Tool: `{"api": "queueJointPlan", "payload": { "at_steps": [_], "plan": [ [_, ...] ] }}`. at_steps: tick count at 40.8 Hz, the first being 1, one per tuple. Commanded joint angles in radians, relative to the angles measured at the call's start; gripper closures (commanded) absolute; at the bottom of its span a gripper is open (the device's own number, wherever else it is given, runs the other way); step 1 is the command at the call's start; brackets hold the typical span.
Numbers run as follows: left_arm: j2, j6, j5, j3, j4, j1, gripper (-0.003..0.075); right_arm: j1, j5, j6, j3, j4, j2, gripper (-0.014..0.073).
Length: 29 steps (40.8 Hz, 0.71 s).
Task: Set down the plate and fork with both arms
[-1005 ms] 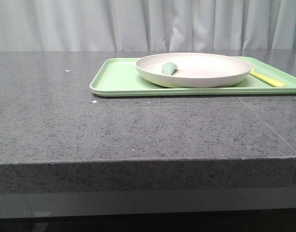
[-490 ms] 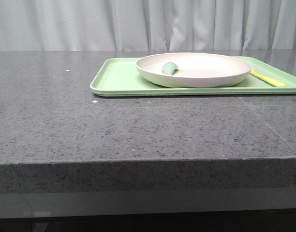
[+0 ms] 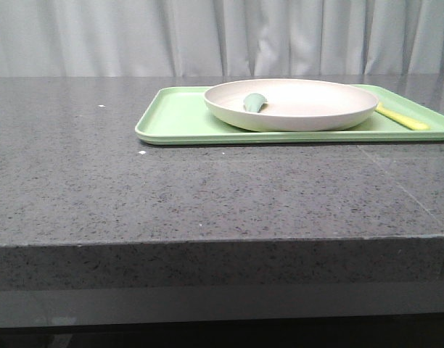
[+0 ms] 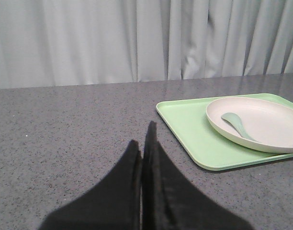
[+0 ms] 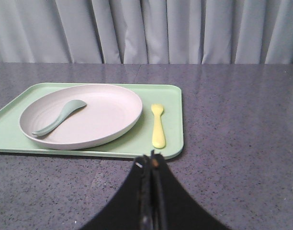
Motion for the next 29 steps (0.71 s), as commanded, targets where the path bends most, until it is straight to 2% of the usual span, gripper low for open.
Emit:
{"api": "queueJointPlan", "payload": {
  "at_steps": [1,24,26,29],
  "plan": [
    [0.008,-0.003,-0.073,-0.025,-0.005,0.001,0.0738,0.002,-0.090,-0.010,-0.026,-0.005,0.008,0.0710],
    [0.008,-0.006,-0.085,-0.019,-0.005,0.001,0.0738,0.002,-0.090,-0.010,-0.026,-0.005,0.008,0.0710],
    [0.008,-0.039,-0.085,-0.019,0.029,0.001,0.0738,0.002,-0.090,-0.010,-0.026,-0.005,0.008,0.0710],
    [0.008,-0.180,-0.087,-0.014,0.149,0.001,0.0738,0.002,-0.090,-0.010,-0.026,-0.005,0.008,0.0710]
  ]
}}
